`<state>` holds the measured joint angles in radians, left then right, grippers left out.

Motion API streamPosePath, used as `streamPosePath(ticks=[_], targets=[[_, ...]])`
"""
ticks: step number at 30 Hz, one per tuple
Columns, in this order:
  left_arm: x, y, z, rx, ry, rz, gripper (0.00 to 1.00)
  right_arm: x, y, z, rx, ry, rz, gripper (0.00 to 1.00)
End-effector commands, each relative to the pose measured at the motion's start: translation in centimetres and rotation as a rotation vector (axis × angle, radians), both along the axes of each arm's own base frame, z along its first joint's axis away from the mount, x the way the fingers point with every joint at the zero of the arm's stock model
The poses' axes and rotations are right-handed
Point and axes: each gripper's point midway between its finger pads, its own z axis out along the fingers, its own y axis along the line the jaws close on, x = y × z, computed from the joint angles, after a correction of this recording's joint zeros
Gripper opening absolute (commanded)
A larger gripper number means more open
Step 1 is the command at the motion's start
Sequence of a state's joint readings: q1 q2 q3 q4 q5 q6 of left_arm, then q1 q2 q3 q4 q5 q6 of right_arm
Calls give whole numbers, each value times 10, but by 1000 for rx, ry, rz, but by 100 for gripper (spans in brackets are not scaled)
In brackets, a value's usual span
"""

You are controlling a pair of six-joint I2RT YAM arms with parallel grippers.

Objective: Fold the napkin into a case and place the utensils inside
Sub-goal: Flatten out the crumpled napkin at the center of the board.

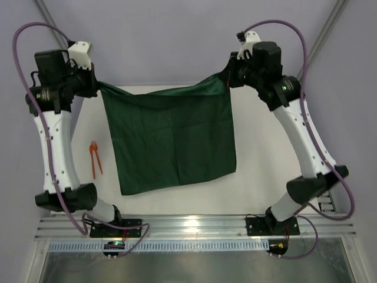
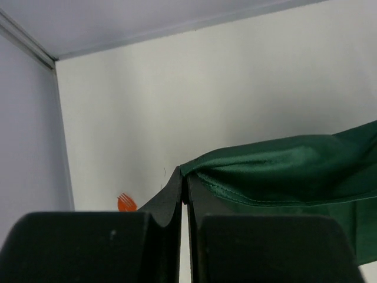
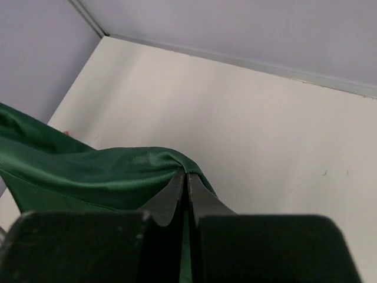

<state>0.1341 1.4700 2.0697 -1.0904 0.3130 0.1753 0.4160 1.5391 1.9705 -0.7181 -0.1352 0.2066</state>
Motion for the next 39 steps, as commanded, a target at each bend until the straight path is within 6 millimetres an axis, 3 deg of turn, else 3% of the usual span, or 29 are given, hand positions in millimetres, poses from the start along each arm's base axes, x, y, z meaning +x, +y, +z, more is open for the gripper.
streamPosePath(ticks=[1,4,7,9,10,13,14,15,17,18,19,20,21,22,23,24,25,26,27,29,30,32,33,36,39], targets=[[40,7,16,-55,-65,53,0,33,11,30,71,-51,35,4],[69,10,31,-86,-103,74,0,71,7,46,129,-79,-3,4],[84,14,52,-96,-172,94,0,90,-10,70,204,-128,-38,3],[83,14,68,-90,-229,92,0,94,-20,80,251,-149,-47,4],[82,14,71,-88,-239,93,0,89,-31,91,258,-177,-63,4],[74,11,74,-92,-251,74,0,80,-46,97,239,-202,-89,4],[73,8,71,-98,-243,60,0,78,-47,94,226,-198,-92,4],[67,5,72,-97,-244,50,0,80,-47,76,204,-157,-97,4],[69,6,44,-94,-181,47,0,68,-51,66,174,-139,-95,4],[67,4,35,-96,-163,36,0,72,-51,29,146,-63,-102,4],[62,2,10,-91,-106,26,0,70,-53,15,131,-40,-113,4],[60,1,0,-88,-92,17,0,57,-58,12,128,-41,-122,4],[58,-2,-15,-90,-62,-3,0,58,-58,-37,102,44,-134,4],[50,-3,-45,-80,4,-22,0,55,-62,-54,89,69,-155,4],[46,-5,-62,-76,44,-35,0,43,-62,-65,81,82,-157,4],[40,-8,-80,-75,84,-57,0,36,-63,-114,50,176,-166,4],[34,-8,-97,-64,123,-66,0,29,-63,-132,34,207,-169,4],[23,-8,-133,-54,205,-83,0,23,-64,-153,20,247,-185,4],[17,-9,-150,-50,243,-91,0,7,-62,-191,-3,310,-183,4],[5,-10,-182,-38,310,-117,0,-8,-62,-223,-20,364,-188,4],[-8,-12,-213,-48,387,-128,0,-23,-60,-254,-41,421,-181,4],[-22,-12,-241,-40,456,-141,0,-35,-64,-282,-62,475,-199,4],[-35,-13,-266,-34,514,-158,0,-47,-70,-306,-84,524,-215,4],[-61,-13,-310,-23,632,-192,0,-67,-74,-344,-105,600,-232,4],[-76,-13,-335,-16,709,-211,0,-86,-71,-374,-117,674,-220,4]])
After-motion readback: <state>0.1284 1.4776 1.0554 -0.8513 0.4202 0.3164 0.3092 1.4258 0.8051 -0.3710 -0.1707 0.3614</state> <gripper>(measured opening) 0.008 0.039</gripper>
